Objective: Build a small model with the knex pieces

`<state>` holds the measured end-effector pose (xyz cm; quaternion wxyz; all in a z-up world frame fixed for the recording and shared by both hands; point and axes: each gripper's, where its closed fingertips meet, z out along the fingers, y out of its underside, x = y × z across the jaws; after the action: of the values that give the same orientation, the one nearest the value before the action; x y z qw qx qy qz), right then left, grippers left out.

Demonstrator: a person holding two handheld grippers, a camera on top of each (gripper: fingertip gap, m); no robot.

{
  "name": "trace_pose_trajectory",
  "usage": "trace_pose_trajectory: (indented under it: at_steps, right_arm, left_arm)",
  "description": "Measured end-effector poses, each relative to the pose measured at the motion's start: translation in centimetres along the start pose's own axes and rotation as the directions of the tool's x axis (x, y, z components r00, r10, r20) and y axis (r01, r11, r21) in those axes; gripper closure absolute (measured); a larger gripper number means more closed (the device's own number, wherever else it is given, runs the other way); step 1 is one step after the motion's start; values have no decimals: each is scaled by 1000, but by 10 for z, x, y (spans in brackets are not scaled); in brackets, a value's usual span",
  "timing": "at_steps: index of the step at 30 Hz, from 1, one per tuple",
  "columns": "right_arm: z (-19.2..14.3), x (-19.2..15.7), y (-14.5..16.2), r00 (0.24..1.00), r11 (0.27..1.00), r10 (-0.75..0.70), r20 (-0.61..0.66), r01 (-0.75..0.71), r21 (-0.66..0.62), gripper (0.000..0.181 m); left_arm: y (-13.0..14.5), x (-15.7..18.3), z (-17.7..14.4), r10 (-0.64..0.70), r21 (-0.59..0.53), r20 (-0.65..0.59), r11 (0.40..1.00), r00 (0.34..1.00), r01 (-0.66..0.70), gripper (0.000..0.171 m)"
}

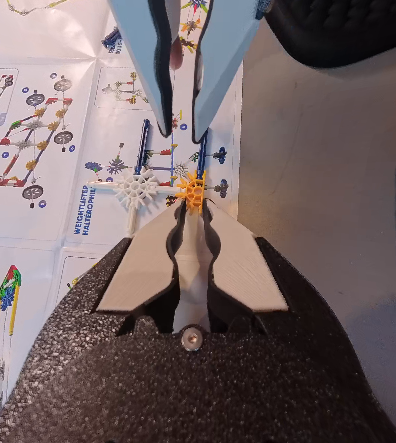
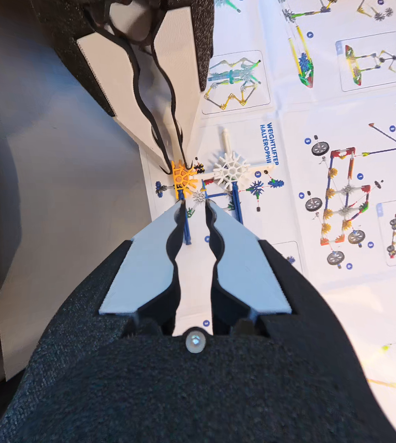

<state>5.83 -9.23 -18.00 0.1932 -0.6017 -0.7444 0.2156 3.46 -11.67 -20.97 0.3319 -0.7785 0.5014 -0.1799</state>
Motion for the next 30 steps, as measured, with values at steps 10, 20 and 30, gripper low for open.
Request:
trace_pose_trajectory:
  at_steps: [10, 20, 30]
  right_arm:
    - [-1, 11, 27, 996, 1000, 25, -86, -26, -15, 167]
    - [-50, 70, 112, 929, 965, 244, -278, -261, -25, 159]
    - [-49, 97, 128, 882, 936, 343, -323, -349, 41, 177]
  left_arm:
    - [-2, -1, 1, 18, 13, 15, 1000, 1000, -19, 160]
    - [-7, -4, 6, 27, 28, 60, 999, 998, -29, 160]
    - [-17, -15, -9, 5, 104, 75, 995, 997, -13, 158]
